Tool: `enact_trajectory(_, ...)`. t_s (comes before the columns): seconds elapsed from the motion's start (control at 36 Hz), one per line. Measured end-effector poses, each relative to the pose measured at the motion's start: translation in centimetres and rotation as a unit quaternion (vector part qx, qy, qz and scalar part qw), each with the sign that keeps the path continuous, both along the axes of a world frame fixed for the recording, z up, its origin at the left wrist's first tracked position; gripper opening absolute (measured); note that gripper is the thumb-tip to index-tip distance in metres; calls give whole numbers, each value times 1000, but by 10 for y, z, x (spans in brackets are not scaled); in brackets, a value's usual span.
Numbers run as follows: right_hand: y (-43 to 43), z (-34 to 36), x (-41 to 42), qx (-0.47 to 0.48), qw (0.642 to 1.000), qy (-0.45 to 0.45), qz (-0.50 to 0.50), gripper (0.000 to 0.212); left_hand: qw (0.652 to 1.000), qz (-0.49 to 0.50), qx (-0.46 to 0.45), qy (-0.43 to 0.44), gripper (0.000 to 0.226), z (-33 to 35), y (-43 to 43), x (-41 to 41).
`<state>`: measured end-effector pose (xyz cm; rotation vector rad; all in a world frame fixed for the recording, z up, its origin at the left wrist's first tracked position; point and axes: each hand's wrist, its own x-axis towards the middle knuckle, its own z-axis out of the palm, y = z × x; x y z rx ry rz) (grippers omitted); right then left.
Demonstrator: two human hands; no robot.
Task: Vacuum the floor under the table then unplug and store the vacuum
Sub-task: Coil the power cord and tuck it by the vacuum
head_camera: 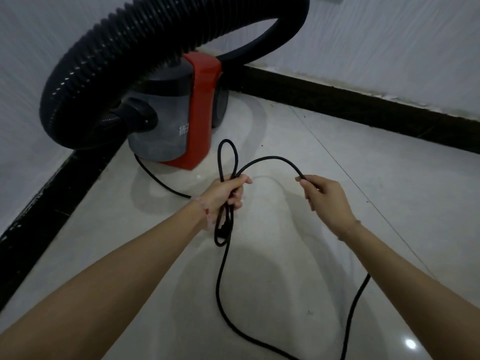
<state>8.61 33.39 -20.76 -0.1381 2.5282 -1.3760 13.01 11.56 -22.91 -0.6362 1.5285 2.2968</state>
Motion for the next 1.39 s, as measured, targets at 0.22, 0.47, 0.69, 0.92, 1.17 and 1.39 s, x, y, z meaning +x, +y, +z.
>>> enact_trajectory(0.22, -56, 17, 17, -66, 994, 16, 84, 35, 990, -143, -15, -5, 25, -4, 29, 14)
enact_trajectory(0.47, -77, 22, 27, -276, 949, -150, 20, 19, 992, -78, 89, 42, 25, 1, 17, 21)
enact_trajectory(0.69, -84, 24, 29, -269, 936, -225, -32, 17, 982, -27, 180, 48, 36, 11, 2, 22)
enact_trajectory(0.92, -78, 18, 36, -278, 935, -212, 55, 19, 990, 33, 126, 51, 18, 20, 1, 13)
enact_trajectory(1.17, -41, -1, 48, -217, 917, -303, 140, 29, 921, 329, 210, 1, 38, 54, -27, -7)
enact_trajectory(1.39, -32, -25, 78, -53, 872, -332, 355, 23, 892, 313, 325, -29, 38, 63, -43, 3)
